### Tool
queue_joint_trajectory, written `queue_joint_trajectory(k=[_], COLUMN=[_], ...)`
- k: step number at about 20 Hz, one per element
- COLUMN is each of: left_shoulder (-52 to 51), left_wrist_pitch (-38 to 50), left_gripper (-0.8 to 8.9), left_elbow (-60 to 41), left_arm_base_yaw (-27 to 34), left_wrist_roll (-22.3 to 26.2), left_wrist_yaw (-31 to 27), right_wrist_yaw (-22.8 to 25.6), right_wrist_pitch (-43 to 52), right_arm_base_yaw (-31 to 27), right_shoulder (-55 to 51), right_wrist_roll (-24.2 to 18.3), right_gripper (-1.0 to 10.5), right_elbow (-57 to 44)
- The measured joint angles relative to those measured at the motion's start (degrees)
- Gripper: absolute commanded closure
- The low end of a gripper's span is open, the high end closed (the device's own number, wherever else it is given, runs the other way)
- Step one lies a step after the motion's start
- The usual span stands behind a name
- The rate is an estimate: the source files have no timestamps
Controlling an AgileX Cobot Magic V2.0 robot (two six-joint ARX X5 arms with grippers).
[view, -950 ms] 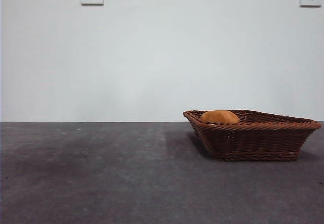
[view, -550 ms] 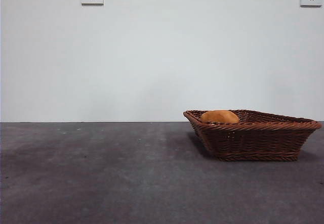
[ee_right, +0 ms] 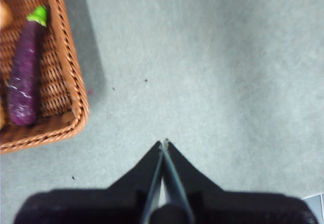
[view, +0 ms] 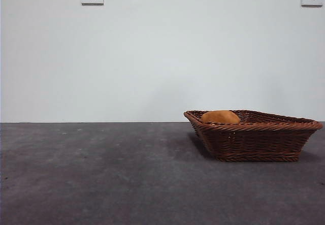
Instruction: Help me put the vegetables on the table into the basket
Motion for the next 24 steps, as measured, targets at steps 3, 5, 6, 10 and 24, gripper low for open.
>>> queue_joint_trajectory(k=[3,5,6,10,24], left_shoulder=[-3.32,-5.53,-6.34,-8.33,-12.57], left_wrist_pitch=[1.57,1.62,1.62,1.05,-4.24], left_gripper=[7.87,7.87,7.87,7.86,7.86], left_elbow=[-6.14,-8.74,-9.49,-10.19,-13.62], left_arm_base_yaw=[0.00,0.00,0.00,0.35,0.83], left_wrist_roll=[-4.07,-5.18,-5.49,-5.66,-5.62], left_wrist_yaw=[0.02,0.26,0.26,0.26,5.64], right_wrist_yaw=[0.00,0.00,0.00,0.00,0.00], right_wrist_pitch=[1.90,7.02,9.40,22.01,37.03], right_arm_base_yaw=[0.00,0.00,0.00,-0.02,-0.02], right_shoulder=[2.34,3.13,3.23,3.23,3.23], right_wrist_roll=[0.00,0.00,0.00,0.00,0.00], right_gripper=[9.5,9.5,9.5,9.5,9.5], right_elbow=[0.00,0.00,0.00,0.00,0.00])
